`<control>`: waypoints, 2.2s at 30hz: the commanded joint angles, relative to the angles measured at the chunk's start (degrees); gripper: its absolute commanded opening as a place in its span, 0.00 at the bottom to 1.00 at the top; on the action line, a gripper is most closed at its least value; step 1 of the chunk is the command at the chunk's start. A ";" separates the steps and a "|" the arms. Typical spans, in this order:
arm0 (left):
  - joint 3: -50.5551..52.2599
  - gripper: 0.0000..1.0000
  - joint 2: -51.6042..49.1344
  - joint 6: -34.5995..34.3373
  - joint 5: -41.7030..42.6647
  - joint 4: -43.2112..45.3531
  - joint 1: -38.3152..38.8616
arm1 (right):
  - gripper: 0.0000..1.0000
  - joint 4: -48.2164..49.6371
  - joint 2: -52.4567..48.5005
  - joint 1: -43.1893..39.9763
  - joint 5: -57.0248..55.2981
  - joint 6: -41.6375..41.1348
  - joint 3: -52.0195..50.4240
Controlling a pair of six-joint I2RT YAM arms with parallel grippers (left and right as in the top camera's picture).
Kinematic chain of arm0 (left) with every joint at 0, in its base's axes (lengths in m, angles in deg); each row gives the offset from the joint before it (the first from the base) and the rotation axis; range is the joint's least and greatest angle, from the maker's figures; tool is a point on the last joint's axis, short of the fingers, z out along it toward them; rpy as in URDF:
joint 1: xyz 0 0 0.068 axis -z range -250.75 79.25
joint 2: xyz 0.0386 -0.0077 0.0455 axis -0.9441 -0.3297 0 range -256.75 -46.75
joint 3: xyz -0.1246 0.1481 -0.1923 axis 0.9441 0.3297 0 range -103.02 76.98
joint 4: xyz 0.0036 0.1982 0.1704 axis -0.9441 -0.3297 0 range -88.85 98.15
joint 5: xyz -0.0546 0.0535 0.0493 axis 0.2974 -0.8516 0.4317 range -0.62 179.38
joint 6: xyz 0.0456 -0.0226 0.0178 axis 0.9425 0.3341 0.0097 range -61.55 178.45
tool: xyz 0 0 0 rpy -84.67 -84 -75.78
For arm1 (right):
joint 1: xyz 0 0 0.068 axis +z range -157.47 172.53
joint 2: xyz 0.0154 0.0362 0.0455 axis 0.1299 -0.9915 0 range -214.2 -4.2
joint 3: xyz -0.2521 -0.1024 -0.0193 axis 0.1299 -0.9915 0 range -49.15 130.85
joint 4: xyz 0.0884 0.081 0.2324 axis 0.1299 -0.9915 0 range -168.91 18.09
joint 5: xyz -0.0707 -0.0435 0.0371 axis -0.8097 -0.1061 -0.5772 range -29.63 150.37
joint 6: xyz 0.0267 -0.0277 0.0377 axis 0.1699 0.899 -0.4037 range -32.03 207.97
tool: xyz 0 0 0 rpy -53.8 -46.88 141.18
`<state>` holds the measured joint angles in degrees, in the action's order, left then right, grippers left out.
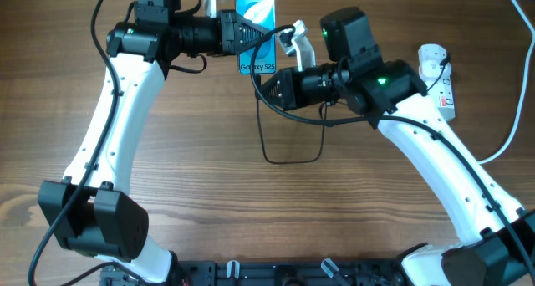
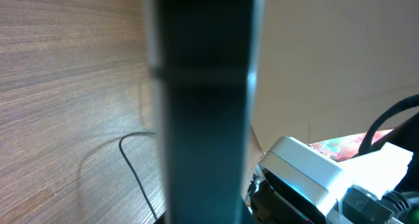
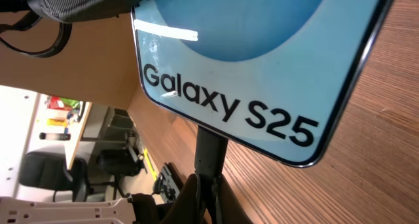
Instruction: Plug charger to phone and switch on socket
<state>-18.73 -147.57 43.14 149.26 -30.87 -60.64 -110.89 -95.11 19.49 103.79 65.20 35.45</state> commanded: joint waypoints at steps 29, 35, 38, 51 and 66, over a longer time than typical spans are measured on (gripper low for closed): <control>1.25 0.04 0.90 -0.17 5.20 -2.84 1.99 | 0.61 -2.60 0.28 -4.11 0.59 4.07 2.29; 1.25 0.04 0.90 -6.43 5.20 -0.59 1.99 | 0.60 -7.13 0.28 -3.76 0.57 4.72 2.29; 1.27 0.04 0.90 -6.43 5.18 0.24 1.99 | 0.59 -7.45 0.28 -3.02 0.59 4.66 2.29; 1.25 0.04 0.90 -6.40 5.18 0.28 1.99 | 0.38 -7.04 0.28 -0.17 -0.09 4.55 2.29; 1.25 0.04 0.90 -8.55 4.98 2.56 1.99 | 0.30 -8.57 0.28 -0.13 -0.09 3.08 2.27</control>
<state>-17.57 -147.68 36.84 152.26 -29.34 -58.48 -119.30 -94.90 19.23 104.23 68.52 36.22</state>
